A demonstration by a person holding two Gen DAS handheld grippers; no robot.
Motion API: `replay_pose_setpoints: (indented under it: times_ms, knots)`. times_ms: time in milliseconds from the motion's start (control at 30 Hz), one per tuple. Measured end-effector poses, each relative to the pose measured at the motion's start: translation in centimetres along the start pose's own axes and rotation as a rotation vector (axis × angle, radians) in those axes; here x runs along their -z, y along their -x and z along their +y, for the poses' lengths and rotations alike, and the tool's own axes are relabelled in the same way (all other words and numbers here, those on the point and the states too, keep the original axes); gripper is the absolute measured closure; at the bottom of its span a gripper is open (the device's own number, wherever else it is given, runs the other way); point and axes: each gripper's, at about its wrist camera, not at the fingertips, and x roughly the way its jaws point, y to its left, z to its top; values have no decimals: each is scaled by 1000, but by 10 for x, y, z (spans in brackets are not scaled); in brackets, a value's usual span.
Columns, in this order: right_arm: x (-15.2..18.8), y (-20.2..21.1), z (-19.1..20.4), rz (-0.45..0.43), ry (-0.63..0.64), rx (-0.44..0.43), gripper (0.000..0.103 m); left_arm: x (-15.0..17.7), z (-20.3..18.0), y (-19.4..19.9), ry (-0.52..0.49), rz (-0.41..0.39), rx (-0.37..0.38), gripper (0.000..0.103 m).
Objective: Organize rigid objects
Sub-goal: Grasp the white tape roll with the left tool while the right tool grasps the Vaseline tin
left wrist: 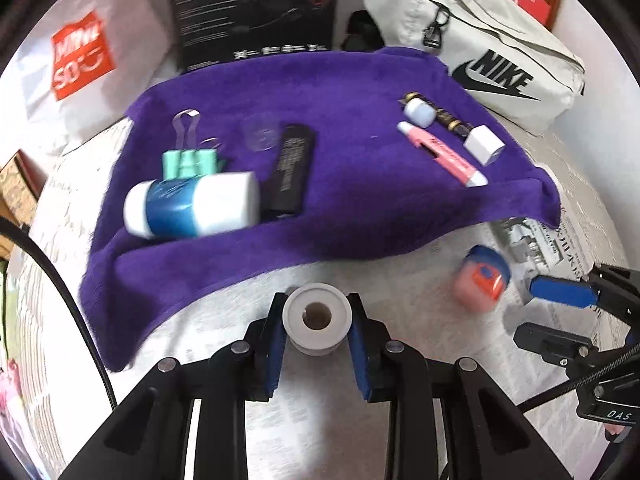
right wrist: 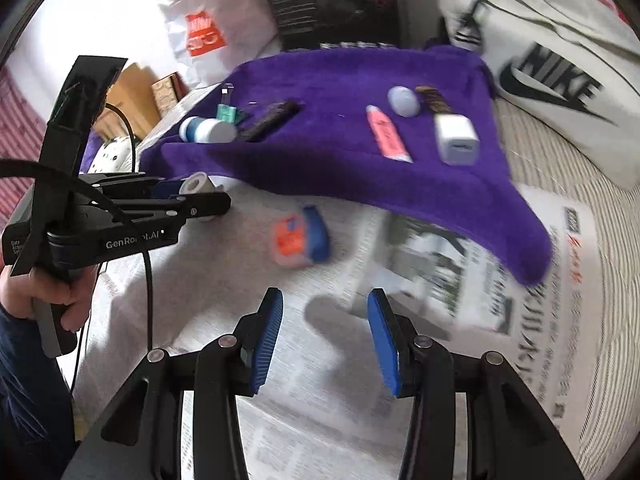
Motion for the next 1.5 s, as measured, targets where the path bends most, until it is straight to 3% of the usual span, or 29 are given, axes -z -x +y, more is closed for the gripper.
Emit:
replay_pose_setpoints:
  times_ms: [333, 533, 633, 1500]
  knots:
    - [-19, -24, 18, -23, 70, 36, 54, 14, 19, 5, 43, -11, 3, 76]
    - [-20, -31, 25, -42, 123, 114, 54, 16, 18, 7, 40, -16, 1, 76]
    - [-19, -33, 30, -56, 154, 149, 65, 16, 18, 8, 43, -19, 2, 76]
    - [-24, -32, 29, -19, 163, 151, 67, 21, 19, 10, 44, -45, 17, 75]
